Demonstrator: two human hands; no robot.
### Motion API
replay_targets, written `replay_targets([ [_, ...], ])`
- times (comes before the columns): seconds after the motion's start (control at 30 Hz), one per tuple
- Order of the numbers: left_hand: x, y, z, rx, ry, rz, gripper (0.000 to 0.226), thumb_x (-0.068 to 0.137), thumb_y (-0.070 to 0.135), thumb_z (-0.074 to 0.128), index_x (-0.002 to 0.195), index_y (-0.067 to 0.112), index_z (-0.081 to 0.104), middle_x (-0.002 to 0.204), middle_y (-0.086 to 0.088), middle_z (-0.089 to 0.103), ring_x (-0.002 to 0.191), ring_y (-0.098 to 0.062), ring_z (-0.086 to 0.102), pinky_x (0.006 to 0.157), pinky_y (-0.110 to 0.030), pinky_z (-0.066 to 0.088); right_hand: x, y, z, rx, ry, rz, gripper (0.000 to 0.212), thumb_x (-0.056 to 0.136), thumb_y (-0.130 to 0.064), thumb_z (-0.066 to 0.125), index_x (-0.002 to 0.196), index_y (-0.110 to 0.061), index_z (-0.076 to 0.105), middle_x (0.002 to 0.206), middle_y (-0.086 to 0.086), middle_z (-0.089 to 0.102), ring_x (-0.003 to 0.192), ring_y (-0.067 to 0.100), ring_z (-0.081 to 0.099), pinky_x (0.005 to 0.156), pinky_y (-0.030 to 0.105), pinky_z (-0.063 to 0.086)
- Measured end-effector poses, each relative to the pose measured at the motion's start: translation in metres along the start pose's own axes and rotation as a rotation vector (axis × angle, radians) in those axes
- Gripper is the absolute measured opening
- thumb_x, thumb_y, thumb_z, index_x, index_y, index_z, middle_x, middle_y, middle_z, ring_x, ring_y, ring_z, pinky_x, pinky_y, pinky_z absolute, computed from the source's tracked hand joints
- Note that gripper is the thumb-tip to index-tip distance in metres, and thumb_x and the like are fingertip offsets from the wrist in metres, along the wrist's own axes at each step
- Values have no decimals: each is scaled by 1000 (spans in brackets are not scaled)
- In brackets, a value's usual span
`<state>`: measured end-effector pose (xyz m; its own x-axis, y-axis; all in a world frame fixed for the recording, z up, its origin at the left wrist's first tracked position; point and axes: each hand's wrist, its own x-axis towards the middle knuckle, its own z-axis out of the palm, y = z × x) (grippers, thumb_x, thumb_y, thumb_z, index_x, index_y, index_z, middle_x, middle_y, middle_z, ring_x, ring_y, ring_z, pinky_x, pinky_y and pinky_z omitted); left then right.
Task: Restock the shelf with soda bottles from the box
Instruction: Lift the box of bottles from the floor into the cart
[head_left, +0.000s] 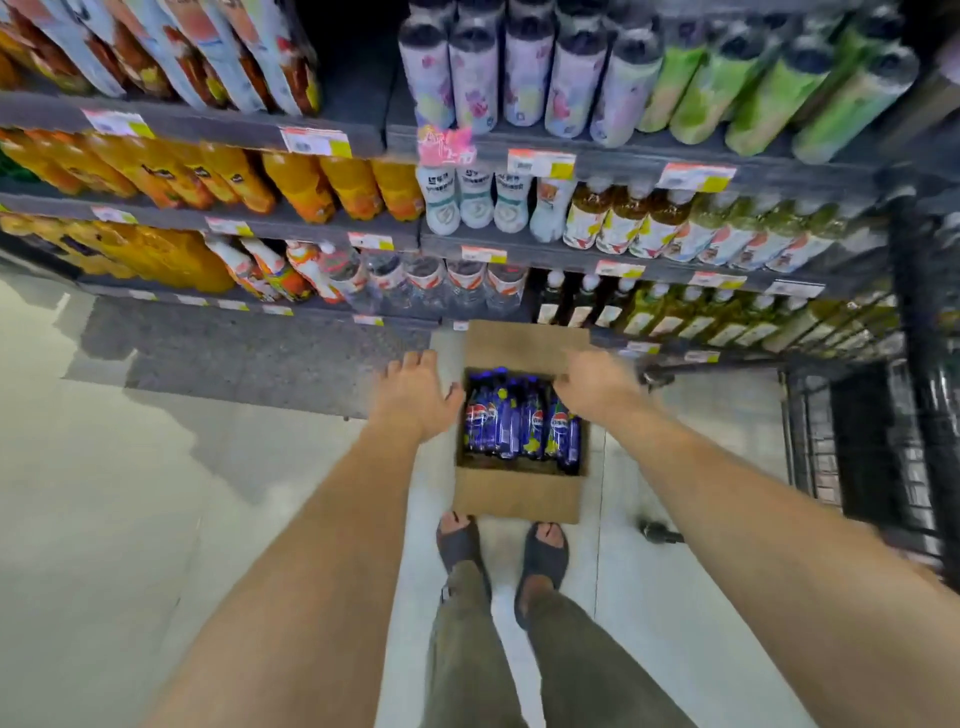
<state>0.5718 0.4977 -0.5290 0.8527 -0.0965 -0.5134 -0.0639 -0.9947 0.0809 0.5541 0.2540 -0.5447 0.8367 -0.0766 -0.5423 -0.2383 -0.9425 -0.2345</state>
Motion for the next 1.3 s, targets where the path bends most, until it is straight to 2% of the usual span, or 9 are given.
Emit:
replay_targets([
  [0.17, 73, -10, 47, 29, -93, 50, 64, 101, 52, 43, 150, 11, 40, 150, -16, 49, 135, -36, 47, 114, -46, 34, 38, 17, 56, 61, -27, 187, 38, 95, -32, 51, 127, -12, 58, 107, 14, 69, 98, 35, 67, 83, 42, 59],
  [0.33, 136, -12, 111, 24, -145, 57, 64, 101, 50, 43, 152, 12, 37, 151, -14, 47, 138, -36, 46, 115, -45, 34, 87, 51, 120, 164, -50, 321, 48, 96, -30, 54, 143, -21, 50, 131, 9, 62, 116, 31, 61, 94, 42, 54],
  [0.5, 201, -27, 204, 15, -173, 55, 71, 103, 51, 39, 160, 12, 21, 154, -16, 44, 141, -36, 44, 118, -47, 30, 161, 90, 203, 239, -59, 415, 46, 100, -36, 53, 144, -24, 48, 130, 8, 63, 103, 26, 63, 82, 37, 54],
  [0.67, 264, -43, 306, 16, -138, 1, 71, 104, 50, 37, 162, 13, 18, 155, -16, 43, 141, -37, 43, 118, -47, 31, 228, 146, 305, 244, -67, 471, 47, 100, -47, 49, 141, -23, 47, 118, 12, 67, 102, 33, 65, 85, 44, 56],
  [0.83, 317, -47, 406, -121, -92, -46, 73, 101, 46, 50, 160, 12, 24, 156, -16, 42, 138, -41, 46, 114, -52, 37, 273, 206, 386, 304, 0, 597, 48, 98, -38, 55, 139, -14, 48, 129, 16, 63, 117, 39, 60, 89, 44, 50],
  [1.0, 343, -51, 477, -188, -74, -97, 80, 101, 48, 51, 164, 19, 11, 162, -12, 35, 141, -39, 45, 113, -54, 42, 302, 247, 447, 387, 29, 607, 53, 99, -44, 52, 145, -20, 43, 131, 17, 64, 117, 42, 61, 93, 47, 54],
  [1.13, 352, -60, 513, -237, -134, -83, 89, 102, 48, 51, 163, 30, -11, 145, -16, 59, 116, -44, 64, 91, -52, 57, 311, 261, 469, 485, 94, 580, 65, 100, -34, 54, 158, -38, 25, 133, 14, 66, 118, 41, 62, 97, 47, 54],
  [1.2, 356, -60, 524, -345, -96, -124, 85, 104, 38, 52, 164, 33, -7, 131, -20, 68, 108, -47, 67, 89, -51, 55, 312, 265, 476, 535, 128, 558, 69, 102, -31, 53, 160, -41, 18, 135, 13, 65, 120, 41, 61, 99, 46, 52],
  [1.3, 359, -51, 532, -516, -29, -227, 74, 105, 28, 52, 164, 38, 8, 126, -22, 69, 109, -49, 65, 93, -48, 52, 313, 264, 485, 579, 170, 551, 69, 103, -32, 52, 160, -44, 14, 130, 12, 68, 115, 39, 64, 97, 46, 54],
])
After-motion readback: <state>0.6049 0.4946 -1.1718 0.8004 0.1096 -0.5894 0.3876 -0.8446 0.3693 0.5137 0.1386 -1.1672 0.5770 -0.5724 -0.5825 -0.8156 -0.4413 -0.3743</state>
